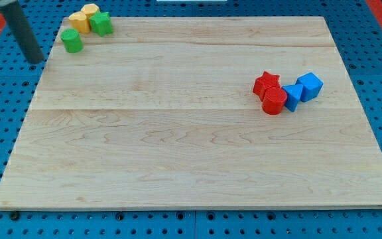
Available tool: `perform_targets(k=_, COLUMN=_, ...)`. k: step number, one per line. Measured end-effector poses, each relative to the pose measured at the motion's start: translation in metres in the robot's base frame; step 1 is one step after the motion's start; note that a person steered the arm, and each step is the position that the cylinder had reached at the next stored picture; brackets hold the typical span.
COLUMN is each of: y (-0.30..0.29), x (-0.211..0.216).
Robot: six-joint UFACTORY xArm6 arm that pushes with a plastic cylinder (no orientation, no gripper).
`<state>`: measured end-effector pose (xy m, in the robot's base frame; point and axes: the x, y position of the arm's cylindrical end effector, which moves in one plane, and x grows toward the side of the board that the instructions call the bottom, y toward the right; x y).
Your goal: Place your arm to the right of the green star
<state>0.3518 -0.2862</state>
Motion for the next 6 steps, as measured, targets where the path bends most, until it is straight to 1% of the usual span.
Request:
perform_targets(k=1, y=0.12, x=-0.007)
perform_targets(k=2, y=0.207, x=-0.087)
perform_targets(k=3, y=0.224, x=-0.159)
perform_targets(k=6, y=0.19, x=-0.16)
